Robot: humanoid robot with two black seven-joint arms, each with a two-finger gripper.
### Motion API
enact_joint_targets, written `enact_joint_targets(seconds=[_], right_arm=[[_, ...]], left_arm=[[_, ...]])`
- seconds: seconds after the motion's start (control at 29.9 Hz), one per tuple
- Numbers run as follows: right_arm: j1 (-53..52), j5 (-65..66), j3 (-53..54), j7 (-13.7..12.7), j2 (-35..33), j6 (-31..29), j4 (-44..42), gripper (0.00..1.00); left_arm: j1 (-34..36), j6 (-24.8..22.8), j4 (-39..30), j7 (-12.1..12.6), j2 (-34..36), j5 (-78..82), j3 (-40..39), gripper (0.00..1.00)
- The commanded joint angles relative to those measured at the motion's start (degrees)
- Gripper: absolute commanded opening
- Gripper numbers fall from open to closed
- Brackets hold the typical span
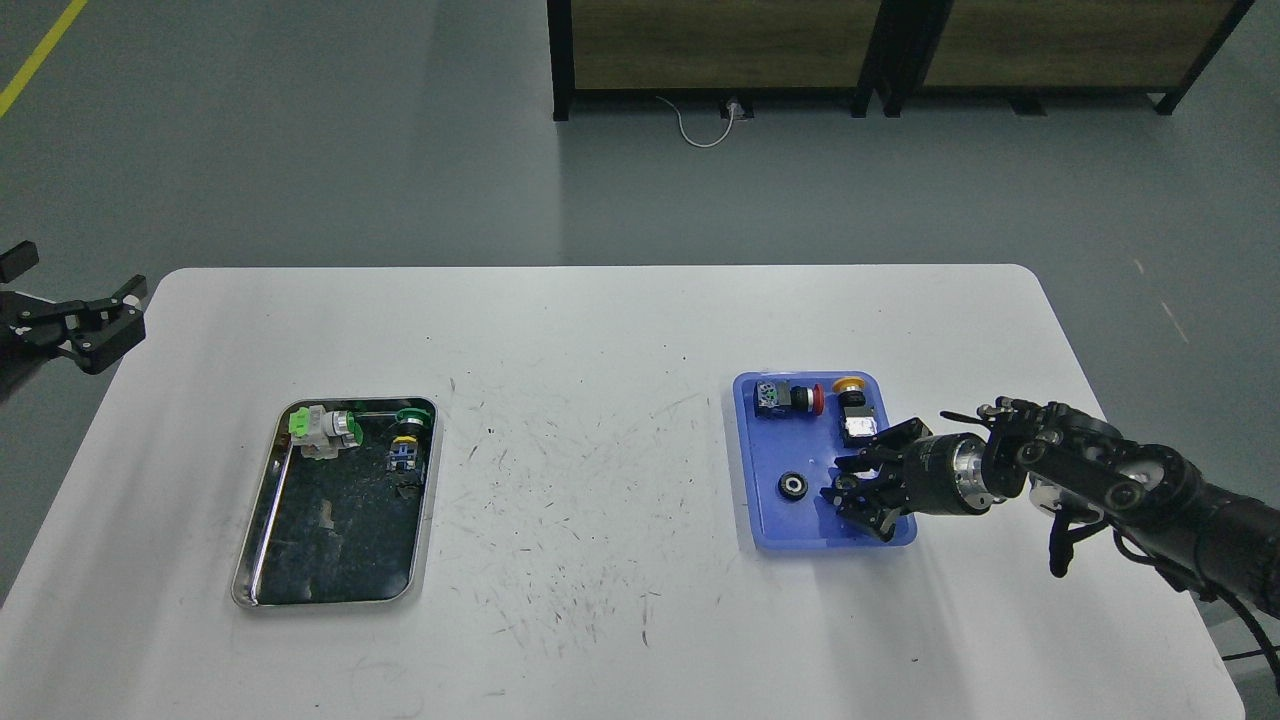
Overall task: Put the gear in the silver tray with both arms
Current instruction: 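Close the right gripper on the black gear and lift it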
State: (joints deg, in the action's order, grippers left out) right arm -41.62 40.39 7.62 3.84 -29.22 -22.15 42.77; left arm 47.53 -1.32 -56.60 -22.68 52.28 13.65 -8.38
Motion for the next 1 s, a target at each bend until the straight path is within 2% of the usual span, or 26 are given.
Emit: enact_joint_targets(seconds=[0.0, 0.33, 0.97], right_arm=[[0.05, -0.05, -0.07, -0.06, -0.40, -0.08, 0.21, 0.39], [0.05, -0.05, 0.02, -0.06, -1.45, -1.75, 0.65, 0.23], [-2.41, -0.75, 4.68, -0.06, -0.93, -4.56, 3.29, 0.23]], left_arm=[[-0.42, 0.00, 0.00, 0.00, 0.10, -0.02, 0.04, 0.99], [-0.51, 0.09, 0.96, 0.09, -0.07, 0.06, 0.04, 0.99], [-0.77, 0.00, 1.14, 0.53, -0.51, -0.02, -0.05, 0.99]])
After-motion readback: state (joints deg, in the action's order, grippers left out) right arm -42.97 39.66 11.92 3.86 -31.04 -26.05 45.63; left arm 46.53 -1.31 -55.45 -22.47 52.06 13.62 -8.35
